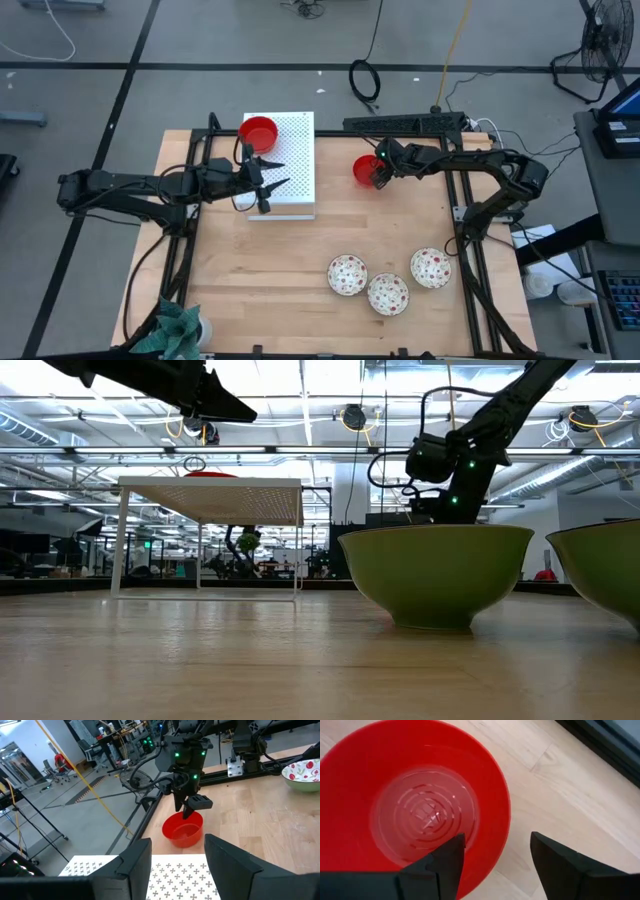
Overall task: Pick & Place Mini bowls
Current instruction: Stack the red bowl on top of the red bowls on the shelf
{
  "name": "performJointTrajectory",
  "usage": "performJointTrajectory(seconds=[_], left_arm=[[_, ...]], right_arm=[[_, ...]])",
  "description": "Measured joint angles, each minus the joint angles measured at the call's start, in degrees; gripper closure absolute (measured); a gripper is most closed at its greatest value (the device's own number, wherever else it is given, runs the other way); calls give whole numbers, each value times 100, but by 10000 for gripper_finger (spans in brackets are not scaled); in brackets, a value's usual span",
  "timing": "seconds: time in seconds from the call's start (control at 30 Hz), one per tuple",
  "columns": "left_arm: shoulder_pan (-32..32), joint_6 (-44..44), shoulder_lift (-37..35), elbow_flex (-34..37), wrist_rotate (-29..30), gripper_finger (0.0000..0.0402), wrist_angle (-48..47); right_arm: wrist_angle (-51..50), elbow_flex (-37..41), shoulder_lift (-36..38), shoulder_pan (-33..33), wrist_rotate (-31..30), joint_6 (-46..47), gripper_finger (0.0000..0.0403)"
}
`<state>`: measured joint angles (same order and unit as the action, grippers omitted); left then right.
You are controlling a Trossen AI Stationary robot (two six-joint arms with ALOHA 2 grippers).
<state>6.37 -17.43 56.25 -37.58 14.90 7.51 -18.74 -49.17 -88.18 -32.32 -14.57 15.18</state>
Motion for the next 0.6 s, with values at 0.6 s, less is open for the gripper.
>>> performJointTrajectory(seconds=[0.6], left_arm=[[0, 24, 0, 0, 0, 215, -2]], right_arm=[[2, 0, 0, -72, 425, -149, 349]])
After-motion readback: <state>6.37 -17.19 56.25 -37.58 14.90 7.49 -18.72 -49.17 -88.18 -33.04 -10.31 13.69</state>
